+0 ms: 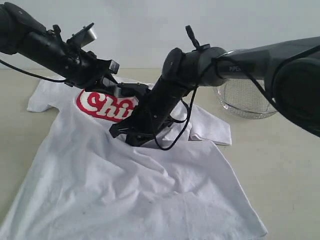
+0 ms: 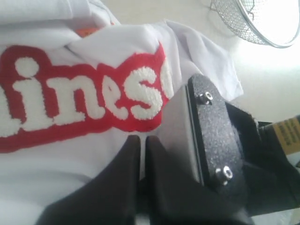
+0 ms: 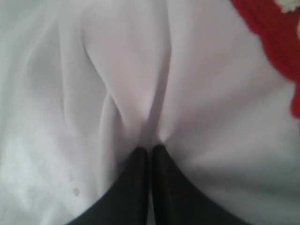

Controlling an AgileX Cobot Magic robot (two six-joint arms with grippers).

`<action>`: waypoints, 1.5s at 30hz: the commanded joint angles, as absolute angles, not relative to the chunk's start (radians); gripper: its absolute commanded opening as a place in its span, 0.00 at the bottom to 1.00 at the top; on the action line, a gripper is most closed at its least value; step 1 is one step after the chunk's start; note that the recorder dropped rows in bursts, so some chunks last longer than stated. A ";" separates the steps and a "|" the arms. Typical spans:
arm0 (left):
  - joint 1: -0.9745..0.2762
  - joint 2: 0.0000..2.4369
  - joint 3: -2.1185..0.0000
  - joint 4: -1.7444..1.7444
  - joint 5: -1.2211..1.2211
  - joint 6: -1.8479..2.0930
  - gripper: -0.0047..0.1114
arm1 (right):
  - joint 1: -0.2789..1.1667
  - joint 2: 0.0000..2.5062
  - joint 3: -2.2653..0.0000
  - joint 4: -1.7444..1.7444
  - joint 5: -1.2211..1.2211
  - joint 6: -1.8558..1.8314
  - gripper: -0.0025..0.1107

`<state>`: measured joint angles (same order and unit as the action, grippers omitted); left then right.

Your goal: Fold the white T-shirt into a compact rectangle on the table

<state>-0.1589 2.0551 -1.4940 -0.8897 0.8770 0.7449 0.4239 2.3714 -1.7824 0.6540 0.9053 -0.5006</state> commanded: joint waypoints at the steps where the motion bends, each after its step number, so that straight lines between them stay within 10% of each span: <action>1: -0.162 2.050 -1.502 -0.899 0.889 0.751 0.08 | 0.427 2.356 -1.779 0.674 0.891 -0.534 0.03; 18: -0.162 2.050 -1.502 -0.893 0.885 0.751 0.08 | 0.172 2.232 -1.831 0.477 0.941 -0.397 0.03; 45: -0.162 2.050 -1.502 -0.893 0.887 0.751 0.08 | 0.252 2.312 -1.826 0.080 0.958 -0.234 0.03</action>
